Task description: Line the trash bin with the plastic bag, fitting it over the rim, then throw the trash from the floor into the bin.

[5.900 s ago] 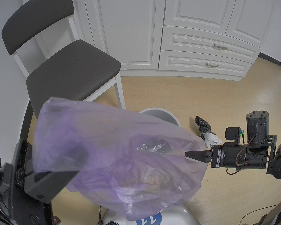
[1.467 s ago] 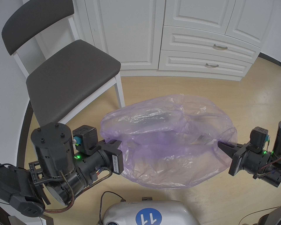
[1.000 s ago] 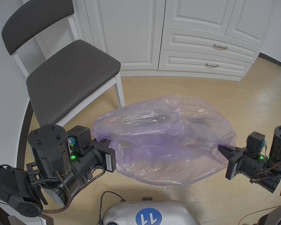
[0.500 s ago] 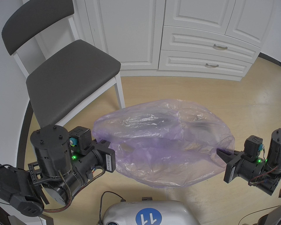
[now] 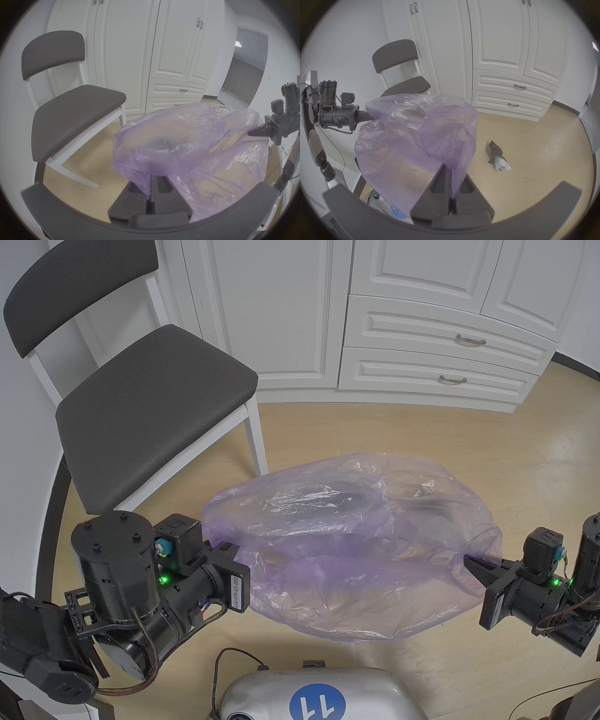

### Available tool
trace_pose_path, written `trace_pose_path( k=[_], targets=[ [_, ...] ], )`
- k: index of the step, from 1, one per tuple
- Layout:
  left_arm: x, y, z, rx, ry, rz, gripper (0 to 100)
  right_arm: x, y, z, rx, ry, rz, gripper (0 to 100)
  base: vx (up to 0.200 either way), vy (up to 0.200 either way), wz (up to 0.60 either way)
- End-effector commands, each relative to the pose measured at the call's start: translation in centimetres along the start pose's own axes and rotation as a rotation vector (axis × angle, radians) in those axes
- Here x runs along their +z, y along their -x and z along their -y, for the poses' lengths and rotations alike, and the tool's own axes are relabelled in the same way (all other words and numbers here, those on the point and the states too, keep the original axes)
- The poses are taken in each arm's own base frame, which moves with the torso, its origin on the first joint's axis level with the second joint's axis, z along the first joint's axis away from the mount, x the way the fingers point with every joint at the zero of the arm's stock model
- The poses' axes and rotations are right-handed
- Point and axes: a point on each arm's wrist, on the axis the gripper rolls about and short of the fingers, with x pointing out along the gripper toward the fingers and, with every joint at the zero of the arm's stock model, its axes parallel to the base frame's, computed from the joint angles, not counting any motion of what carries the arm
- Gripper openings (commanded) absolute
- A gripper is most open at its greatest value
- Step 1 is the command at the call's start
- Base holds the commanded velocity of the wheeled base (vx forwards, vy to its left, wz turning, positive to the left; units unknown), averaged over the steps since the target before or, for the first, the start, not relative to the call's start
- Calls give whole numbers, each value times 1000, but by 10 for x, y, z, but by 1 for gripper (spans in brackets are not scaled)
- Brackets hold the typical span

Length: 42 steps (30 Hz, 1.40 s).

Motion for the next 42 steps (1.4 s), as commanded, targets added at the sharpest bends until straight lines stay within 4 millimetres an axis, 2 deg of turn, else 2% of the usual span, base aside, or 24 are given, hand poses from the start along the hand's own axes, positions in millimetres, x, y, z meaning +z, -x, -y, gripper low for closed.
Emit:
trace_pose_path(
  k=[1, 21, 31, 38, 42],
  targets=[
    [-3, -2, 2, -2, -4, -12, 0, 1, 1, 0, 1, -3, 6, 0, 0, 0, 0],
    [-3, 1, -2, 10, -10, -11, 0, 0, -5, 4, -33, 4, -13, 0, 0, 0, 0],
    [6, -5, -5, 20, 25, 33, 0, -9, -25, -3, -33, 16, -72, 0, 0, 0, 0],
    [-4, -15, 3, -15, 35, 80, 0, -2, -20, -1, -35, 0, -6, 0, 0, 0, 0],
    [-6, -19, -5, 20, 4, 82, 0, 0, -16, 11, -110, 40, 0, 0, 0, 0, 0]
  ],
)
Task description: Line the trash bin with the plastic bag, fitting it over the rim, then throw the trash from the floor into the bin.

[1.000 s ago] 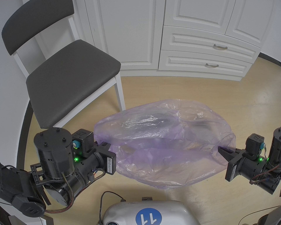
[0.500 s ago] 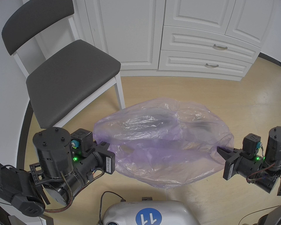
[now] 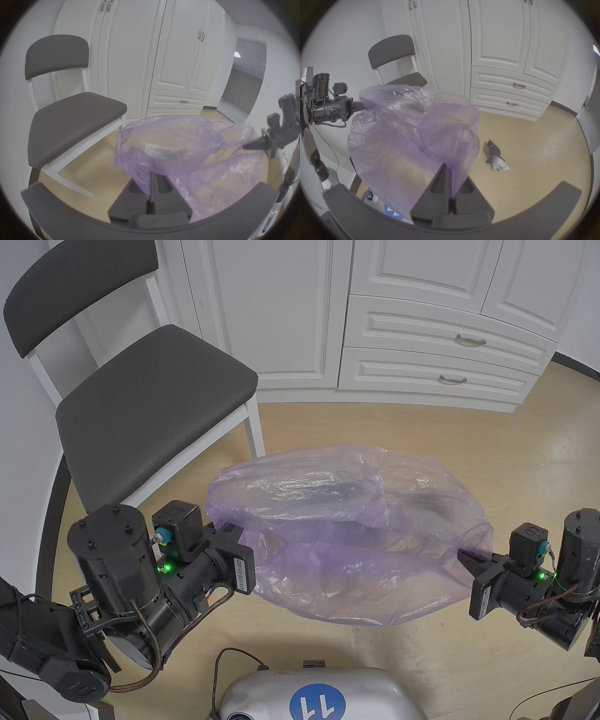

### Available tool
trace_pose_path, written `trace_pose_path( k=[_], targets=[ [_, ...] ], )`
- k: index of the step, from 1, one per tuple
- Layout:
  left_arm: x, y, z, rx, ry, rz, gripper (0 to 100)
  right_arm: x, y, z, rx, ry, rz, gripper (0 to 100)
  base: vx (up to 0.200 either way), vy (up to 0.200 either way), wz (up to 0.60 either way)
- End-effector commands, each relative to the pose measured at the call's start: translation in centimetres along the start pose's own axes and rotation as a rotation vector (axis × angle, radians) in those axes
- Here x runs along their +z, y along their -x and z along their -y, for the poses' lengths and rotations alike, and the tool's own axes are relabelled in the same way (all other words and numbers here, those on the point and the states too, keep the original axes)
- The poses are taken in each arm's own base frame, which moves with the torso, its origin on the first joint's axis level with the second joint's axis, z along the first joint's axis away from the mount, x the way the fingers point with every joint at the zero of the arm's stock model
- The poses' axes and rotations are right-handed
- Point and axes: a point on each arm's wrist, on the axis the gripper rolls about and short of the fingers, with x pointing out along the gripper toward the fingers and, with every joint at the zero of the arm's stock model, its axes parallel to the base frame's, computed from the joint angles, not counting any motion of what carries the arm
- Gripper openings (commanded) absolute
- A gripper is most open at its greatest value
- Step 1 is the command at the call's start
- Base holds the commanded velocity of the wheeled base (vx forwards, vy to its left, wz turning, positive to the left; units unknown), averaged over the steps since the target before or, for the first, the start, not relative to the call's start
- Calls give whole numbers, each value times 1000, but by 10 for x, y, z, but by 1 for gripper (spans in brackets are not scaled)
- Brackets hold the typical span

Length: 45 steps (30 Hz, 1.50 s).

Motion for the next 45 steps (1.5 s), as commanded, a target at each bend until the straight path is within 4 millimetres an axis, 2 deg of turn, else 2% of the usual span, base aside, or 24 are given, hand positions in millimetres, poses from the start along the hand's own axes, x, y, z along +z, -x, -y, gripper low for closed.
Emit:
trace_pose_path(
  k=[1, 9, 18, 26, 32, 36, 38, 42, 45],
  targets=[
    [-11, -7, -7, 35, -43, -35, 0, 1, 2, 14, -87, 28, 9, 0, 0, 0, 0],
    [-9, -15, -22, 99, -60, -31, 0, 0, -4, 24, -179, 46, -13, 0, 0, 0, 0],
    [-10, -20, -21, 105, -57, -32, 0, -1, -11, 24, -253, 60, -36, 0, 0, 0, 0],
    [-14, -19, -22, 98, -62, -45, 0, -2, -13, 23, -241, 63, -37, 0, 0, 0, 0],
    [-9, -43, -19, 54, -60, -20, 0, 11, -22, 21, -153, 147, -7, 0, 0, 0, 0],
    [-8, -49, -16, -10, -60, -10, 0, 12, -25, 25, -93, 190, 0, 0, 0, 0, 0],
    [-11, -49, -9, -125, -54, 7, 0, 15, -29, 25, -7, 190, 58, 0, 0, 0, 0],
    [-12, -48, 7, -216, -28, 82, 0, 13, -37, 22, 5, 178, 93, 0, 0, 0, 0],
    [-19, -46, 20, -263, -6, 180, 0, 6, -50, 17, 9, 169, 124, 0, 0, 0, 0]
  ],
)
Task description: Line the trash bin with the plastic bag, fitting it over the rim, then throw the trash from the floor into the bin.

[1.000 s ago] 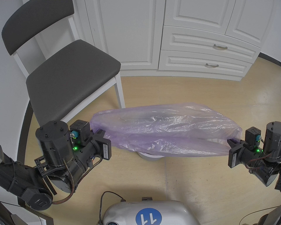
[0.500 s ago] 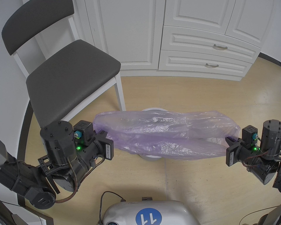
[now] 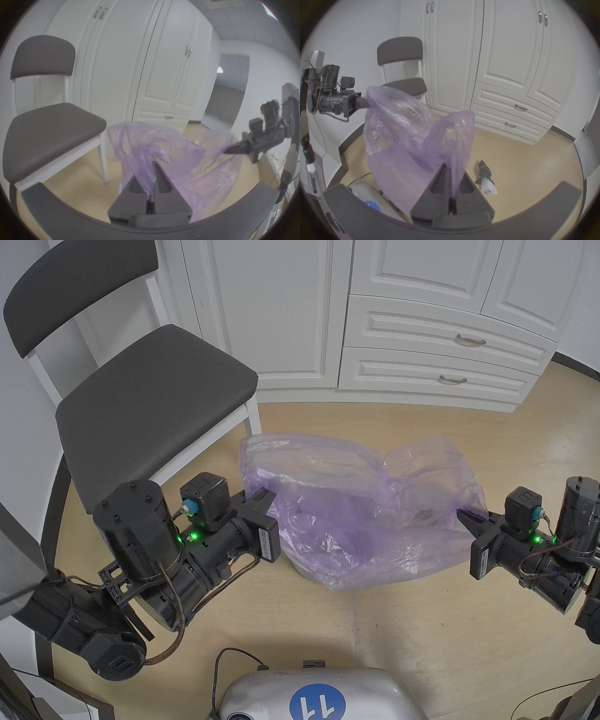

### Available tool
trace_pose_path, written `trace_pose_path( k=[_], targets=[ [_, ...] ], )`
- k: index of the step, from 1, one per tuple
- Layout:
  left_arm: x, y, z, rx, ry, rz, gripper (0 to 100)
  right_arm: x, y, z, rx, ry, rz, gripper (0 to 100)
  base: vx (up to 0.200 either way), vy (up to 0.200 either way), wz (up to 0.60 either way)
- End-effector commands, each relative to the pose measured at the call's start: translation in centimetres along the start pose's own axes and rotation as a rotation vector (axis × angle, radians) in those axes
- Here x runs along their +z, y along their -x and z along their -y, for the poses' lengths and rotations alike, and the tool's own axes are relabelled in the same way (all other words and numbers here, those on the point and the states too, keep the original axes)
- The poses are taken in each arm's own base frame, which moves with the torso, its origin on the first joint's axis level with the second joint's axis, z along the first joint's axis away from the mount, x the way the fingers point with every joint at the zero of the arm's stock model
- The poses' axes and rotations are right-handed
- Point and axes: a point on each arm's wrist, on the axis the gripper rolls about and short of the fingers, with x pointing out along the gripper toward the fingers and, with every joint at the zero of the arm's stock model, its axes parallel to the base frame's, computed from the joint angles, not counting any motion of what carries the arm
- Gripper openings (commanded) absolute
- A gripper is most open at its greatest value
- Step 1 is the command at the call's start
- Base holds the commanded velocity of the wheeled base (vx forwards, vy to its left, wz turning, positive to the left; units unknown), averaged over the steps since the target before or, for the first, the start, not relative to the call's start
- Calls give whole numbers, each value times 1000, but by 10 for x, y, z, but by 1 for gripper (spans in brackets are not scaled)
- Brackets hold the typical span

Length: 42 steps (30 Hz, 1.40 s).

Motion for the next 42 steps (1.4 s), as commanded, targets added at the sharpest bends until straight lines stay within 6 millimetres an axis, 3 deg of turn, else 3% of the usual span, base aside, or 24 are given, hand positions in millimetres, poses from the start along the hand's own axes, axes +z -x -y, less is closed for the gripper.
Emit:
trace_pose_path(
  k=[1, 10, 26, 33, 42],
  targets=[
    [-26, -1, 26, -103, 16, 49, 0, -18, -25, -12, 20, -5, 13, 0, 0, 0, 0],
    [-43, -4, 33, -123, 16, 1, 0, -30, -57, -27, 15, -102, 100, 0, 0, 0, 0],
    [-59, -13, 39, -133, 40, -37, 0, -37, -63, -35, 45, -127, 69, 0, 0, 0, 0],
    [-73, -32, 35, -106, 96, -47, 0, -45, -80, -40, 110, -238, 2, 0, 0, 0, 0],
    [-87, -59, 32, -79, 192, -30, 0, -62, -122, -21, 59, -371, -61, 0, 0, 0, 0]
  ],
)
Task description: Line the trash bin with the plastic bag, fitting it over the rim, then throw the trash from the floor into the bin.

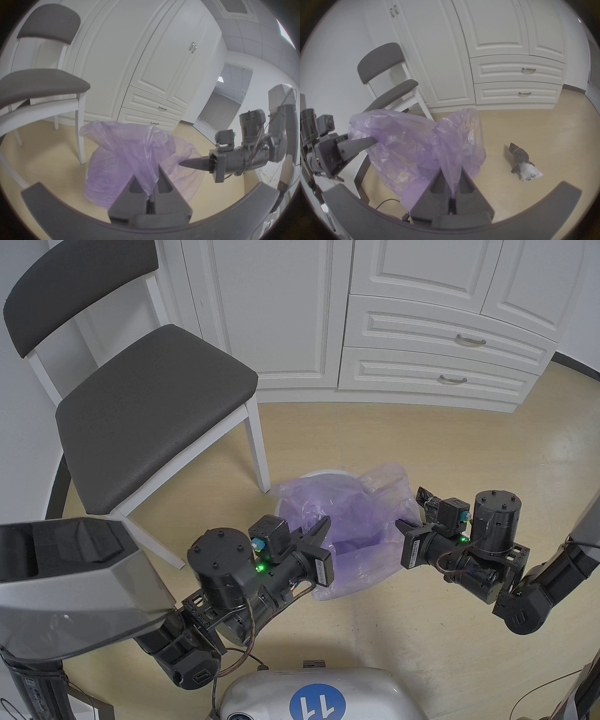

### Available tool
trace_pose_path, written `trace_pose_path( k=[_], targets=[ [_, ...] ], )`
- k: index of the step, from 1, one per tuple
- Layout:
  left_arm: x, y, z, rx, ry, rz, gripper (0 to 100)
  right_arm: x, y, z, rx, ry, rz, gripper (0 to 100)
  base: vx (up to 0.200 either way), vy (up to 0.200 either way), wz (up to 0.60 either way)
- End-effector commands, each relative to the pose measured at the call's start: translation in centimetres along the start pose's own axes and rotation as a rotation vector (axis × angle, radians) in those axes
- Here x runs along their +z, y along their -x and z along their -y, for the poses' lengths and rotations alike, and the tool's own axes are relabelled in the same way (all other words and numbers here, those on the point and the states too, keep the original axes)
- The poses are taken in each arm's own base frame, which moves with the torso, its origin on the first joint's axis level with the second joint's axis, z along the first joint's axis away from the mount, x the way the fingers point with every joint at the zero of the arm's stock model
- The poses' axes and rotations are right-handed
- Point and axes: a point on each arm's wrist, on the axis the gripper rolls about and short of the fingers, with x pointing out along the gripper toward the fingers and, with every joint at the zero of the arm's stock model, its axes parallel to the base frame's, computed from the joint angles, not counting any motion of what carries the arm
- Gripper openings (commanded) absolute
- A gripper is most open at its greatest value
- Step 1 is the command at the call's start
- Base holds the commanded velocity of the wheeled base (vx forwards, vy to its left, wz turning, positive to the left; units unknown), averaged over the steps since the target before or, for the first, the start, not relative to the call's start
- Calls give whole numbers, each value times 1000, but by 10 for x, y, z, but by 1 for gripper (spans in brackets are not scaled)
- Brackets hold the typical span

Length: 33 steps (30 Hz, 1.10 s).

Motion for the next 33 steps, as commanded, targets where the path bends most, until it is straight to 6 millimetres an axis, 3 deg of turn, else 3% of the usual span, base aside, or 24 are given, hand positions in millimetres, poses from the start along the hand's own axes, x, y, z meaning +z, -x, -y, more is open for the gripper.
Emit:
trace_pose_path(
  k=[1, 12, 16, 25, 29, 33],
  targets=[
    [-16, -16, -4, 13, 45, -8, 0, -11, -22, 18, -45, -23, -26, 0, 0, 0, 0],
    [-23, -43, -1, -22, 206, 47, 0, 2, -20, 55, -145, -11, 5, 0, 0, 0, 0],
    [-32, -57, -10, -77, 317, 44, 0, 6, -16, 66, -176, 22, 12, 0, 0, 0, 0],
    [-37, -69, -60, -37, 417, 60, 0, 7, -12, 54, -141, 27, 21, 0, 0, 0, 0],
    [-38, -76, -96, 10, 460, 99, 0, 2, -14, 34, -82, 15, 13, 0, 0, 0, 0],
    [-40, -81, -108, 26, 508, 120, 0, 2, -15, 22, -46, -24, 16, 0, 0, 0, 0]
  ],
)
